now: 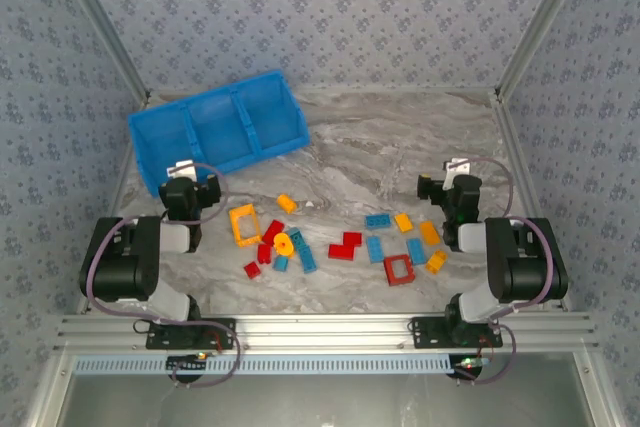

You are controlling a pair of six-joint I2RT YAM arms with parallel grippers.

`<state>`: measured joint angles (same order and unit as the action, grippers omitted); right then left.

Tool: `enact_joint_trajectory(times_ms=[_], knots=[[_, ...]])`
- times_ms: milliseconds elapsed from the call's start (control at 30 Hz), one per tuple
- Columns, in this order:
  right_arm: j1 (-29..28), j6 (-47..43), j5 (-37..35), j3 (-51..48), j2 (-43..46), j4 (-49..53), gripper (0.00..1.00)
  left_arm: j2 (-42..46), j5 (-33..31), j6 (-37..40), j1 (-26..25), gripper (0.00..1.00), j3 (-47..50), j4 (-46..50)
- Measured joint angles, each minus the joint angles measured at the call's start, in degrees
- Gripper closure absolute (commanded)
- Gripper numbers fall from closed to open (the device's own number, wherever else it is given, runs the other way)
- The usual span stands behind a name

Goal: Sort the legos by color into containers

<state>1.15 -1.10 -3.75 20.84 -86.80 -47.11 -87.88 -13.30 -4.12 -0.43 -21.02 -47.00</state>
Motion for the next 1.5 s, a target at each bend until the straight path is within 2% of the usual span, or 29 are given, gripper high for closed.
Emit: enact_joint_trajectory(times_ms=[767, 900, 1033, 1167, 1233, 1367, 1433, 1500], knots=[[-0.1, 0.0, 0.0, 0.1, 0.1, 0.6, 0.00, 0.6, -0.1, 0.1, -0.3, 0.02, 0.0, 0.9], [-2.5, -0.7, -3.3, 1.8, 5.4, 8.6, 0.00, 10.8, -2.9, 0.4, -3.3, 0.02, -3.5, 14.2], [-6.4, -1.6, -7.1, 5.4, 18.2, 17.1, 0.00, 24.1, -6.9, 0.7, -8.2, 0.02, -9.4, 22.0], [-13.1, -1.2, -11.4, 17.0, 31.1, 30.1, 0.00, 32.7, -12.4, 1.8, -15.4, 0.02, -19.0, 31.6], [-15.4, 1.4, -10.3, 24.5, 34.6, 36.4, 0.00, 33.5, -14.6, 0.1, -17.7, 0.02, -26.9, 39.6], [-14.2, 16.2, -6.8, 38.6, 38.0, 50.1, 0.01, 30.1, -14.6, -8.9, -15.7, 0.02, -45.0, 58.5], [-14.1, 21.5, -4.9, 41.9, 38.7, 55.3, 0.06, 29.0, -11.8, -13.2, -12.4, 0.02, -49.1, 64.4], [-16.7, 25.2, -4.2, 44.3, 38.0, 61.0, 0.10, 27.0, -7.9, -16.7, -8.2, 0.04, -51.4, 70.9]])
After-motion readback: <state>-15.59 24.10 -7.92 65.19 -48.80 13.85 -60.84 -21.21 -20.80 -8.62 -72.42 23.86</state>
